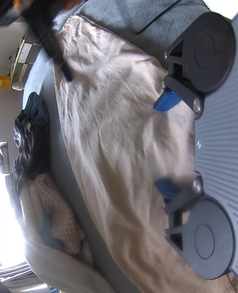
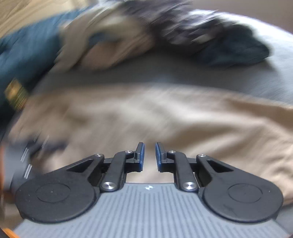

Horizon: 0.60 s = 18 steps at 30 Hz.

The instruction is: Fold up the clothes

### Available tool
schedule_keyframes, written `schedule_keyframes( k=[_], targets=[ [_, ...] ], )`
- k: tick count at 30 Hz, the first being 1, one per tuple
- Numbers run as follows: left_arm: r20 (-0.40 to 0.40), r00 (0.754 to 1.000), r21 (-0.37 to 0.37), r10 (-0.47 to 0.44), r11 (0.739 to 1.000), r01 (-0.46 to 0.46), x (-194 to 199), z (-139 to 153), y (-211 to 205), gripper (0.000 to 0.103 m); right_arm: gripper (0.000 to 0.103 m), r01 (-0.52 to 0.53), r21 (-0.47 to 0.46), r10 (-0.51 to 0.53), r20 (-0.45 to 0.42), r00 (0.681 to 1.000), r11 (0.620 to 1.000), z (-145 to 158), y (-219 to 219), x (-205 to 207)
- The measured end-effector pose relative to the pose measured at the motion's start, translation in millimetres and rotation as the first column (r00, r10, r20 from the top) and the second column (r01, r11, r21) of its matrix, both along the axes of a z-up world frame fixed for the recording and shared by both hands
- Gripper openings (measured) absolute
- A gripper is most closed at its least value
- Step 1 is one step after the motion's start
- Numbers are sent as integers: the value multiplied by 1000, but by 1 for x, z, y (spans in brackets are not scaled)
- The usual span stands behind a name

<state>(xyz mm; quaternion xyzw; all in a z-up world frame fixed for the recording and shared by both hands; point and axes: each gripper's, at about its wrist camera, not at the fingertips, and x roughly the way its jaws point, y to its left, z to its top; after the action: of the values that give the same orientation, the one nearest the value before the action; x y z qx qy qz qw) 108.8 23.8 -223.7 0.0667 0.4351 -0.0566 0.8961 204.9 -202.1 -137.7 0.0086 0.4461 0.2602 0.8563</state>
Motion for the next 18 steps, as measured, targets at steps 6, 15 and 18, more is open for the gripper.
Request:
schedule_keyframes(
  k=[6, 15, 18],
  targets=[
    [-2, 1000, -9, -12, 1000, 12, 0, -1, 3, 83, 11, 168, -126, -162, 57, 985, 978, -42, -33, 61],
    [-37, 999, -11, -33, 999, 33, 6, 1, 4, 83, 7, 513, -24, -509, 92, 856, 858, -42, -157, 102],
    [-64, 997, -10, -40, 999, 40, 12, 2, 4, 84, 10, 460, -15, -458, 77, 886, 888, -31, -161, 83]
  ],
)
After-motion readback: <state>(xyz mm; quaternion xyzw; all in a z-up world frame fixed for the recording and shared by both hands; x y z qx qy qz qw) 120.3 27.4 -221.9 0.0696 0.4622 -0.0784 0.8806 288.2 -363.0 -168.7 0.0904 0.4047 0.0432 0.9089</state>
